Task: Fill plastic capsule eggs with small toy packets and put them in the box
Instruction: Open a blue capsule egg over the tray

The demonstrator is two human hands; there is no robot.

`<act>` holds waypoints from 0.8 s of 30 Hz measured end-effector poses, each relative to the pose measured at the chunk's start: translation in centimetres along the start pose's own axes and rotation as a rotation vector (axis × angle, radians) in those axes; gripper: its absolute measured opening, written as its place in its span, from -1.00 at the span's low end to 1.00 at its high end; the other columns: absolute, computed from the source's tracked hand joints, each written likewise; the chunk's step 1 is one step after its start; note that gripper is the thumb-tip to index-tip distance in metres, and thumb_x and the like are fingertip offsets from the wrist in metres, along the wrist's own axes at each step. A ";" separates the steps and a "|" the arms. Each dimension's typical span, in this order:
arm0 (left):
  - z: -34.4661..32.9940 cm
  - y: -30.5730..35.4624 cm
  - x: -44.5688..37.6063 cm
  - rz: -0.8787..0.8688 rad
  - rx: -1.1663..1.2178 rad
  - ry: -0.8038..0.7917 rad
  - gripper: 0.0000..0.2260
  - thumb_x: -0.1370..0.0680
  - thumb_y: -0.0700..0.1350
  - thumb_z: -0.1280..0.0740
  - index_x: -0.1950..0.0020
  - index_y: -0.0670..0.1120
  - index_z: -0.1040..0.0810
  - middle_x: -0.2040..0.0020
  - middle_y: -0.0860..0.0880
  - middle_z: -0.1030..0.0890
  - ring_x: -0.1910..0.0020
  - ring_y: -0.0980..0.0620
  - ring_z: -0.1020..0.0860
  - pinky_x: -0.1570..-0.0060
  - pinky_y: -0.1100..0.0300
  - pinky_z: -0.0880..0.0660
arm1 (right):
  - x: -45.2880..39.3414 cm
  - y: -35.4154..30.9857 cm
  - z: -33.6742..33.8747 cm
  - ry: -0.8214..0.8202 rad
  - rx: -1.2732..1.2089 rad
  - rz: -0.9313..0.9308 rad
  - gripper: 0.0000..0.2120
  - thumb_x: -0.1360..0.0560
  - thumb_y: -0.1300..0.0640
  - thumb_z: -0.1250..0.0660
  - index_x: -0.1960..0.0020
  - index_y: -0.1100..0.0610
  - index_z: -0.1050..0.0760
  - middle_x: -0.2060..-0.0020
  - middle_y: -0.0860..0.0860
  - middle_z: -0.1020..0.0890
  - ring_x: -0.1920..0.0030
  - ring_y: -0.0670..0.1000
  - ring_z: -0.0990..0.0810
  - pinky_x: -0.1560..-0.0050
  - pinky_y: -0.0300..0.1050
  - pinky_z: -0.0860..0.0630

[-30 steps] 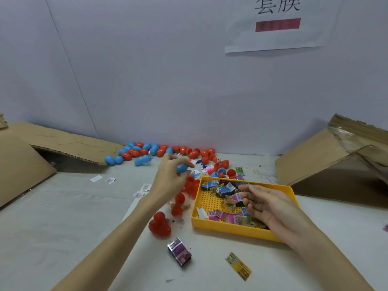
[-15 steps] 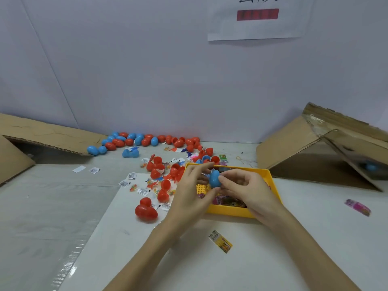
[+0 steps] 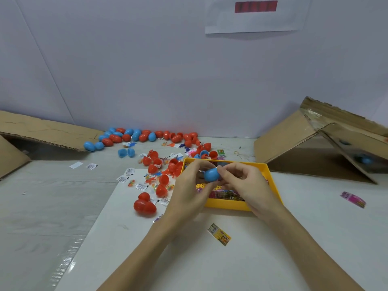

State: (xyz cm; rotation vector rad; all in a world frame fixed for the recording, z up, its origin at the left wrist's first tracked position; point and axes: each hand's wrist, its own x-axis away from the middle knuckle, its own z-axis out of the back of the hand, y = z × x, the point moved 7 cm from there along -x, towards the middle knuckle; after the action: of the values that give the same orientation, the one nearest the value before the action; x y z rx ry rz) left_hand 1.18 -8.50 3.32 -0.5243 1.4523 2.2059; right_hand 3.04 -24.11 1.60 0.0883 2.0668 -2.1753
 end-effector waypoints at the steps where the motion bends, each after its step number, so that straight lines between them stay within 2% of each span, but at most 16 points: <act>1: 0.1 -0.1 0.0 0.011 0.024 0.000 -0.72 -0.57 -0.23 -0.46 -0.26 -0.12 -0.54 -0.12 0.03 -0.63 -0.10 0.08 -0.64 -0.11 0.14 -0.62 | -0.1 0.0 -0.1 -0.013 -0.011 -0.006 -0.75 -0.53 -0.04 -0.42 -0.11 0.08 -0.66 0.10 0.01 -0.75 0.03 0.04 -0.74 0.07 -0.18 -0.67; 4: 0.4 -0.3 -0.1 0.031 0.018 -0.013 -0.76 -0.62 -0.12 -0.42 -0.28 -0.07 -0.57 -0.08 0.08 -0.67 -0.06 0.10 -0.66 -0.07 0.13 -0.63 | -0.2 -0.2 -0.1 -0.053 0.031 0.038 -0.82 -0.60 0.09 -0.41 -0.19 0.02 -0.64 0.03 -0.02 -0.75 -0.02 -0.01 -0.73 0.01 -0.16 -0.68; 8: 0.7 -0.4 -0.2 0.026 -0.071 -0.010 -0.71 -0.62 -0.04 -0.39 -0.34 0.00 -0.58 -0.11 0.11 -0.66 -0.07 0.16 -0.62 -0.08 0.14 -0.61 | -0.3 0.0 0.0 -0.028 0.071 0.050 -0.86 -0.56 0.11 -0.46 -0.12 0.04 -0.67 0.06 -0.05 -0.76 0.01 -0.05 -0.73 0.08 -0.23 -0.64; 11: 0.7 -0.4 -0.4 0.044 0.021 -0.013 -0.59 -0.58 -0.09 -0.46 -0.41 -0.02 -0.50 -0.14 0.06 -0.62 -0.05 0.12 -0.65 -0.03 0.26 -0.62 | -0.4 0.4 0.0 -0.010 0.057 0.035 -0.83 -0.53 0.04 -0.47 -0.08 0.08 -0.68 0.09 -0.01 -0.76 0.05 -0.04 -0.73 0.13 -0.24 -0.63; 14: 0.7 -0.1 -0.4 -0.003 -0.001 -0.018 -0.67 -0.55 -0.19 -0.49 -0.28 -0.01 -0.56 -0.14 0.04 -0.60 0.00 0.09 -0.66 0.03 0.28 -0.61 | -0.4 0.1 -0.1 -0.013 0.009 0.023 -0.73 -0.52 -0.06 -0.41 -0.11 0.10 -0.66 0.12 0.03 -0.75 0.11 -0.04 -0.72 0.14 -0.23 -0.63; 16: 1.0 -0.6 -0.3 0.038 0.003 0.015 -0.71 -0.59 -0.19 -0.44 -0.30 -0.01 -0.58 -0.12 0.05 -0.63 0.01 0.08 -0.65 0.01 0.21 -0.62 | -0.6 0.0 0.9 0.063 -0.014 0.044 -0.80 -0.62 0.04 -0.35 -0.15 0.12 -0.64 0.13 0.06 -0.74 0.11 -0.02 -0.72 0.13 -0.22 -0.63; 17: 1.1 -1.0 -0.3 0.067 0.005 0.030 -0.71 -0.62 -0.18 -0.39 -0.34 0.01 -0.57 -0.11 0.07 -0.64 0.02 0.09 -0.65 0.02 0.20 -0.62 | -0.7 -0.2 1.7 0.120 0.034 0.073 -0.86 -0.66 0.14 -0.33 -0.14 0.12 -0.64 0.14 0.05 -0.73 0.12 -0.01 -0.72 0.13 -0.23 -0.63; 19: 1.3 -1.5 -0.2 0.121 0.015 0.056 -0.67 -0.67 -0.15 -0.31 -0.42 0.08 -0.52 -0.05 0.10 -0.67 0.08 0.12 -0.65 0.13 0.28 -0.59 | -0.6 -0.5 3.1 0.204 0.323 0.141 -0.85 -0.65 0.25 -0.33 -0.08 0.08 -0.66 0.16 -0.02 -0.70 0.15 -0.06 -0.68 0.16 -0.35 -0.58; 21: 1.4 -1.7 -0.2 0.141 0.033 0.073 -0.67 -0.69 -0.13 -0.24 -0.44 0.09 -0.50 0.02 0.08 -0.68 0.17 0.05 -0.64 0.28 0.27 -0.54 | -0.5 -0.6 3.4 0.201 0.694 0.164 -0.90 -0.61 0.19 -0.41 -0.03 0.05 -0.70 0.11 -0.07 -0.69 0.17 -0.16 -0.63 0.22 -0.44 -0.51; 22: 1.5 -1.7 -0.2 0.136 0.029 0.075 -0.69 -0.70 -0.13 -0.23 -0.43 0.08 -0.52 0.03 0.06 -0.68 0.17 0.03 -0.64 0.29 0.25 -0.53 | -0.5 -0.4 3.3 0.171 0.805 0.140 -0.94 -0.59 0.11 -0.45 -0.03 0.04 -0.70 0.09 -0.07 -0.70 0.16 -0.18 -0.61 0.23 -0.42 -0.51; 24: 1.6 -1.6 -0.2 0.131 0.019 0.074 -0.71 -0.71 -0.16 -0.21 -0.38 0.05 -0.56 0.02 0.05 -0.67 0.12 0.07 -0.64 0.24 0.31 -0.50 | -0.6 0.4 3.2 0.113 0.878 0.055 -0.80 -0.53 -0.06 -0.50 -0.08 0.03 -0.69 0.10 -0.07 -0.69 0.15 -0.15 -0.60 0.19 -0.35 -0.53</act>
State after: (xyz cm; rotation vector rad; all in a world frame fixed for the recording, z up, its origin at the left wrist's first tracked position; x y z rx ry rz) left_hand 2.12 -6.56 2.86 -0.5230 1.5858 2.2930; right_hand 3.86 -27.26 1.44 0.3508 0.9748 -2.8979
